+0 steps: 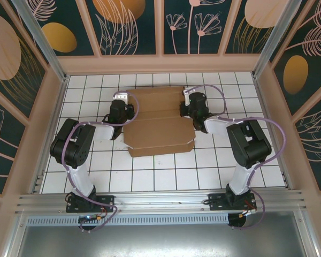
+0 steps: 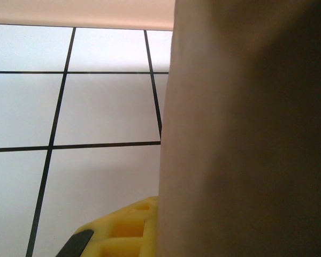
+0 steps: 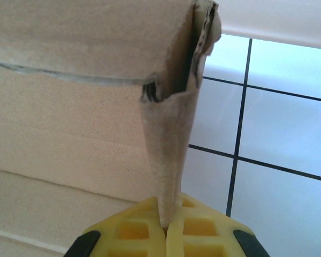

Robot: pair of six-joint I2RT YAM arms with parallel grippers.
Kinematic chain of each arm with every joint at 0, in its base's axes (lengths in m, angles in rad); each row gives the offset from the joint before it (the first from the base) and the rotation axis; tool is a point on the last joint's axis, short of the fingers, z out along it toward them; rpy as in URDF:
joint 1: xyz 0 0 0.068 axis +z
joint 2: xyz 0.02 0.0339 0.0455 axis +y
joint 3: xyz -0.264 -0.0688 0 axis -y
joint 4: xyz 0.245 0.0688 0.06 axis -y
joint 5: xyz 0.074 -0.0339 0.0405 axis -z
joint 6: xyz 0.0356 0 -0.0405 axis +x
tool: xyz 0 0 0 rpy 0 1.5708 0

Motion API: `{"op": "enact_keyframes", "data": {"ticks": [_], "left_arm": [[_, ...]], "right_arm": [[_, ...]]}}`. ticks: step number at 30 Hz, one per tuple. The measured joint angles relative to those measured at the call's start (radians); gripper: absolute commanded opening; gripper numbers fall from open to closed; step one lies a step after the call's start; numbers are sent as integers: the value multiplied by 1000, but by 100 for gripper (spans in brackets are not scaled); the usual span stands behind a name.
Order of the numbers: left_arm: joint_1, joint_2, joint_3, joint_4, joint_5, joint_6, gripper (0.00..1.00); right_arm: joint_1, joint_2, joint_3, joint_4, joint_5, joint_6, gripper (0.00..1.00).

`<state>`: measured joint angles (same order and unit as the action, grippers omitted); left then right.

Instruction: Fold the paper box

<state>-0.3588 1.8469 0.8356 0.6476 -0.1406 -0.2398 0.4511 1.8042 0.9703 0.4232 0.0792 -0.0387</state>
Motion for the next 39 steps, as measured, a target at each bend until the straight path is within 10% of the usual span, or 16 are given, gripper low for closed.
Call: {"op": "enact_keyframes", "data": {"ticks": [17,22,28,35,39], "left_arm": [[0,0,-2,3,3,0,0],[0,0,-6,7,8,0,0],[0,0,-6,8,11,0,0],[0,0,-6,8,20,0,0],[-2,0,-6,7,27,0,0]], "right_arm": [[7,83,67,19,45,23,25],[16,110,89,23,96,26,0],[41,135,114,23,194,59,0],[51,151,125,22,251,100,22],[52,175,151,16,272,102,0]]}}
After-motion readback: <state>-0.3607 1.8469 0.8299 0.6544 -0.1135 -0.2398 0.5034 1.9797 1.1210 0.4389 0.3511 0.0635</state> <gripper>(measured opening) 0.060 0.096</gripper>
